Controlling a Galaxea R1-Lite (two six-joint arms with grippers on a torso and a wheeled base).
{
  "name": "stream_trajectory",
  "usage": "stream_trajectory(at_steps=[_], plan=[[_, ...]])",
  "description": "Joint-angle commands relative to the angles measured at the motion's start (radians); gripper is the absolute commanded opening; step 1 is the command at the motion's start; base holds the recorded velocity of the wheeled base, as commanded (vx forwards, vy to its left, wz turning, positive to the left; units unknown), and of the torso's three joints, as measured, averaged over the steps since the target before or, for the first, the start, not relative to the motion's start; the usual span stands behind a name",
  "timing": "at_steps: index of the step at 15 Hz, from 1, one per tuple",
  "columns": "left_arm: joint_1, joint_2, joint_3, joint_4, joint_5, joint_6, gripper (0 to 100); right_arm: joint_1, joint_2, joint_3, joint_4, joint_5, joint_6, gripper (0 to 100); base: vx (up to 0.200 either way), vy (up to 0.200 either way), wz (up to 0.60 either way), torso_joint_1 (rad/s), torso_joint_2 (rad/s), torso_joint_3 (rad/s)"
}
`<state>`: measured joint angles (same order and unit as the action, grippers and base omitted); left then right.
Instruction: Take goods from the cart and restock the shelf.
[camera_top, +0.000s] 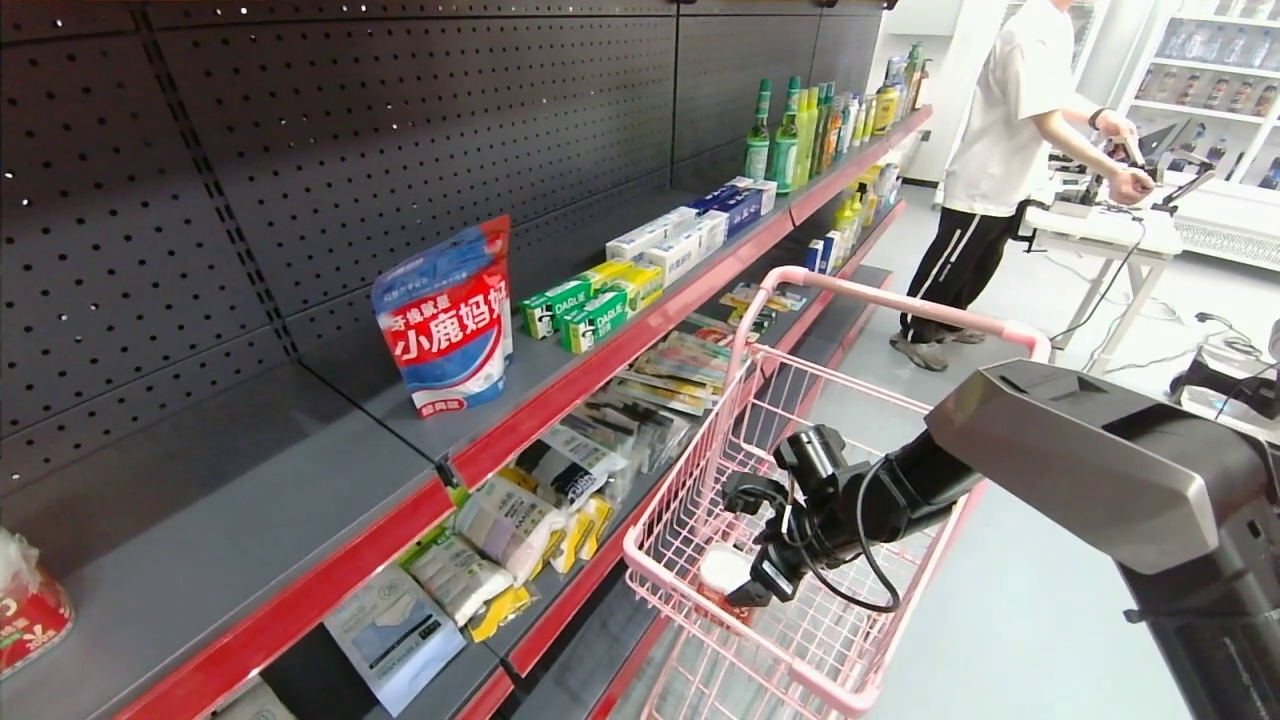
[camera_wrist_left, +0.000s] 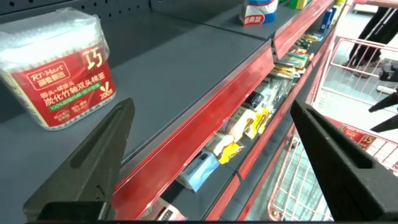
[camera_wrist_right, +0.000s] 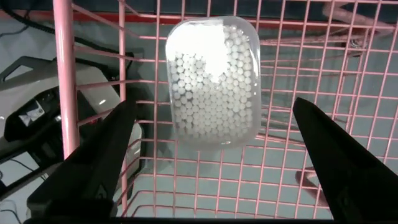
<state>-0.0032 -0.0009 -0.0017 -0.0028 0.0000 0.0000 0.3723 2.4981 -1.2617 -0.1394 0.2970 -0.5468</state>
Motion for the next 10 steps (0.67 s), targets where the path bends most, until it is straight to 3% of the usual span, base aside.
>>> stream_trajectory(at_steps=[1, 10], plan=[[0.0, 0.001, 0.0, 0.0, 0.002, 0.0, 100, 0.0, 0.019, -0.008, -0.002, 0.002, -0.005, 100, 0.0, 0.0, 0.0, -0.139, 0.33, 0.193], [0.0, 0.001, 0.0, 0.0, 0.0, 0.0, 100, 0.003, 0.038, -0.03, -0.002, 0.004, -0.012, 100, 0.0, 0.0, 0.0, -0.029, 0.08, 0.047]])
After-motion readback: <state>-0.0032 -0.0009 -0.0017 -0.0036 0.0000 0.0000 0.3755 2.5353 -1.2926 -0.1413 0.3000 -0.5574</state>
